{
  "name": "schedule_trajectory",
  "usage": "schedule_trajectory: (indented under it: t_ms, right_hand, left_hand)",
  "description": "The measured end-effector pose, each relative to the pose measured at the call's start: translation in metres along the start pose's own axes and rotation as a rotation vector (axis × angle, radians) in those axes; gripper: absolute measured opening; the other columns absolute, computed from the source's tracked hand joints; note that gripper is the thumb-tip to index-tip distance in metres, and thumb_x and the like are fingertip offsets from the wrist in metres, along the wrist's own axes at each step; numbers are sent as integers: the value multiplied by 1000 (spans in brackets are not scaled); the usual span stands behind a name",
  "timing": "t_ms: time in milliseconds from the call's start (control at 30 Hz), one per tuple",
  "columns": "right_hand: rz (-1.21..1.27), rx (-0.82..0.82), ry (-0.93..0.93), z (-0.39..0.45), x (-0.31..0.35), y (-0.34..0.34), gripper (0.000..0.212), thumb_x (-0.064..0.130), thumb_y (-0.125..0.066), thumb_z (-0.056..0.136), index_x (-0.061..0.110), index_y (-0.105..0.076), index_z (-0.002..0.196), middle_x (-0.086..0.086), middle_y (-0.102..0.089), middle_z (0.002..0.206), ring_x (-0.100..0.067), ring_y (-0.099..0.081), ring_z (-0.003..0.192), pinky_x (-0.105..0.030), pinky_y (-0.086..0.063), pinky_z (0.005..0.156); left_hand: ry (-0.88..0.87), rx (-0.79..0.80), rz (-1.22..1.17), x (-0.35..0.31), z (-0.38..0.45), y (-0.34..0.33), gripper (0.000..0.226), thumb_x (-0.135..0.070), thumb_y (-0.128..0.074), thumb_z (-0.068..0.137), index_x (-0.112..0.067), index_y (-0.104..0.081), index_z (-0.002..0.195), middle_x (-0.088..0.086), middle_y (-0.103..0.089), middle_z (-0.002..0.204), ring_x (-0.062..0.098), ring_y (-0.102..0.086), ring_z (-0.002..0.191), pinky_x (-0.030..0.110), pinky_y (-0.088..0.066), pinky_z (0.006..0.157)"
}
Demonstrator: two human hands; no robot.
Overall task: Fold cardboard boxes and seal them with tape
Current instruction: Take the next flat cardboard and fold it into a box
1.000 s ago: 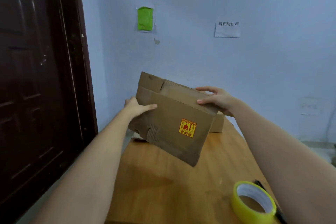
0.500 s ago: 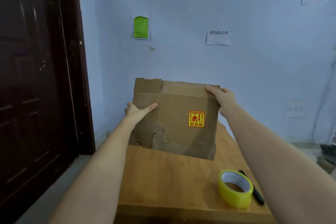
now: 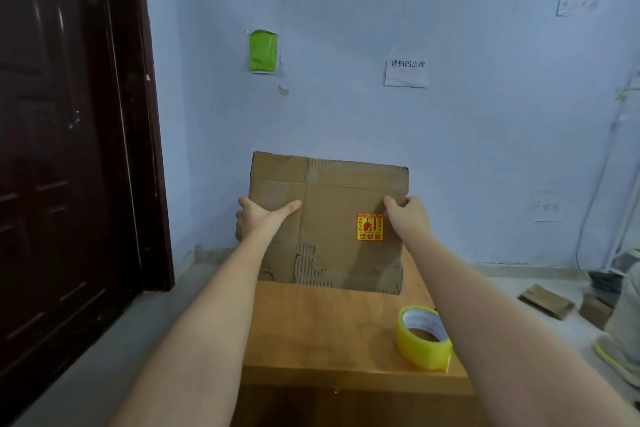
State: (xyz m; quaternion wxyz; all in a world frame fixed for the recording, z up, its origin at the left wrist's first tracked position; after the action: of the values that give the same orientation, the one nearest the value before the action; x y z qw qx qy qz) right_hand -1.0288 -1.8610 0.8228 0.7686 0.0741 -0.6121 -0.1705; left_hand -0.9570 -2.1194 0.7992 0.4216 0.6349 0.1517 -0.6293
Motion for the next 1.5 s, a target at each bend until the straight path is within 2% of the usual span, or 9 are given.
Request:
schedule_trajectory:
  t_ms: [100,367,567,700,833,1100,1267,1367,1500]
  right_hand:
    - [-61,46,-55,-3,-8,-4,49,42,-54,94,6,-45,126,-7,-55,105,-24,-53,94,-34,-45,75]
    - [-126,42,-42,-7,-32,-6,50,32,-60,92,7,-42,131,-10,-54,127,-28,-53,114,-36,-45,87]
    - [-79,4,-11,-6,-38,-6,53,32,-65,89,9,-45,133,-9,-54,131,-27,-53,118,-36,-45,92]
    - [-45,30,54,-6,-39,-16,58,36,-70,84,10,-48,131,-8,-56,129,-26,-55,115,-40,-48,96]
    - [45,27,36,-12,-55,-24,53,36,-71,83,13,-50,127,-7,-59,122,-24,-59,106,-46,-53,90]
    - [247,104,133,-37,-72,-17,29,38,-53,95,19,-56,117,1,-62,109,-15,-60,97,-31,-56,77]
    - [276,246,109,-58,-81,-21,20,39,-38,101,26,-54,104,14,-58,108,0,-53,103,-31,-46,92]
    - [287,289,92,-71,-80,-23,23,42,-34,101,26,-46,113,21,-51,106,2,-50,97,-25,-44,87]
    - [249,264,146,-85,-79,-21,24,37,-32,102,28,-42,121,23,-50,107,2,-50,98,-14,-43,75]
  left_hand:
    - [11,11,-1,0,-4,-4,109,-64,-78,58,-8,-25,135,16,-41,137,36,-43,125,48,-40,99]
    - [23,157,35,15,-3,-12,117,-70,-71,62,-7,-18,145,15,-27,148,36,-32,135,53,-32,108]
    - [2,361,-144,30,12,-26,145,-90,-67,23,-24,-29,147,1,-40,147,28,-41,132,53,-35,108]
    - [-103,498,-189,6,-18,-23,111,-75,-72,45,-22,-41,138,-4,-56,128,20,-57,111,42,-46,99]
    - [-79,582,-332,8,-23,-27,108,-63,-77,46,-17,-44,139,4,-61,125,20,-61,106,41,-51,93]
    - [-123,590,-402,27,-29,-7,99,-70,-83,33,-30,-53,118,1,-60,123,18,-61,108,38,-54,87]
    - [-20,552,-627,60,-52,0,107,-65,-87,16,-27,-56,111,-4,-67,106,11,-66,93,27,-54,67]
    - [-34,490,-643,71,-60,0,119,-69,-84,13,-23,-52,118,-6,-65,105,8,-63,93,22,-53,66]
    - [-93,463,-598,72,-61,2,123,-74,-81,17,-24,-48,125,-7,-62,112,9,-59,103,27,-51,84]
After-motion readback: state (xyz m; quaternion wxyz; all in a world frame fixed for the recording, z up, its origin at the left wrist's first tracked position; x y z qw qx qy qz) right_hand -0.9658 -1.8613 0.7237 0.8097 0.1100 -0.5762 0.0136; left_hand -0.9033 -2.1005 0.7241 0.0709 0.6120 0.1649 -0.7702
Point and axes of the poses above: each hand's wrist, its own z-axis towards the middle knuckle, its own y-axis out of the back of the hand, x = y × z, the point moved 3 cm from there along z, towards the middle knuckle
